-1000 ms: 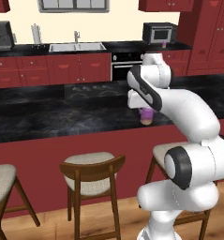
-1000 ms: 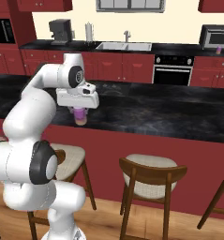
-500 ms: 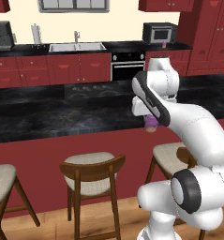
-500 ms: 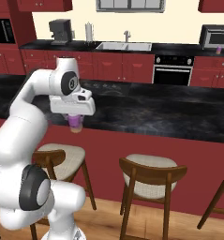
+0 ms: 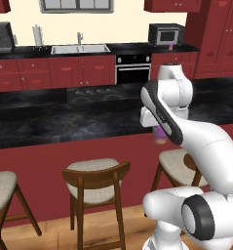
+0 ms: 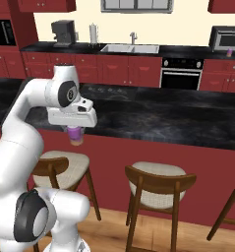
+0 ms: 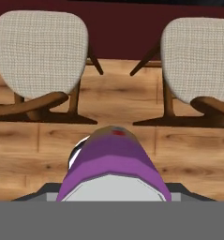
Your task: Four empty soda cans are scattered around the kitchen. Gather all the cans and cluster them next to the stove for recycling.
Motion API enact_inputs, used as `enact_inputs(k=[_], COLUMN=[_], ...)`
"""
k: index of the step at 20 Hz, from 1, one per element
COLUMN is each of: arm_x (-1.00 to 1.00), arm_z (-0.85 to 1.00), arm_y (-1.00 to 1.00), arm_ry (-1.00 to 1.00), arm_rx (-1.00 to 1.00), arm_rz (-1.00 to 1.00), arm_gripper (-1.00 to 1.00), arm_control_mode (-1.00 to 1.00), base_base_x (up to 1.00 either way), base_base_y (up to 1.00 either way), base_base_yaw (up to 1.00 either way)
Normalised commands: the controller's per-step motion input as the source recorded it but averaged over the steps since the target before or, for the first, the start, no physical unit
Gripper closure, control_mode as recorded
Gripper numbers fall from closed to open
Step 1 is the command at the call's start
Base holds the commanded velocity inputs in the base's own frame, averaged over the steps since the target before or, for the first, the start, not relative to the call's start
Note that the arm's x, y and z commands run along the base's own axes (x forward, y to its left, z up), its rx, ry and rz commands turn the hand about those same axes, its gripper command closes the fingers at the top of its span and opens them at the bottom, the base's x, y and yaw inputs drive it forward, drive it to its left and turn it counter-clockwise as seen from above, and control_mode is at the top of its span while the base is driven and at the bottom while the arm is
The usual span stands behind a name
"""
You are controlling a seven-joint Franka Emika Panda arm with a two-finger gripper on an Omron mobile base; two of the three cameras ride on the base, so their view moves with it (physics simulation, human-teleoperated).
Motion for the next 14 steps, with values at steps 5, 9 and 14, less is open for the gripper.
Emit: enact_inputs(k=[5,9,14], arm_x=[-0.18,-0.03,-0.04], arm_z=[-0.01,-0.01,0.0], arm_y=[0.0,0.0,0.0], arm_ry=[0.0,0.0,0.0], arm_rx=[0.0,0.0,0.0], arm_rz=[0.0,0.0,0.0], arm_gripper=[1.0,1.0,1.0], arm_control_mode=[-1.0,-1.0,-1.0], base_base_x=[0.0,0.0,0.0], base_base_y=[0.0,0.0,0.0], base_base_yaw=[0.0,0.0,0.0])
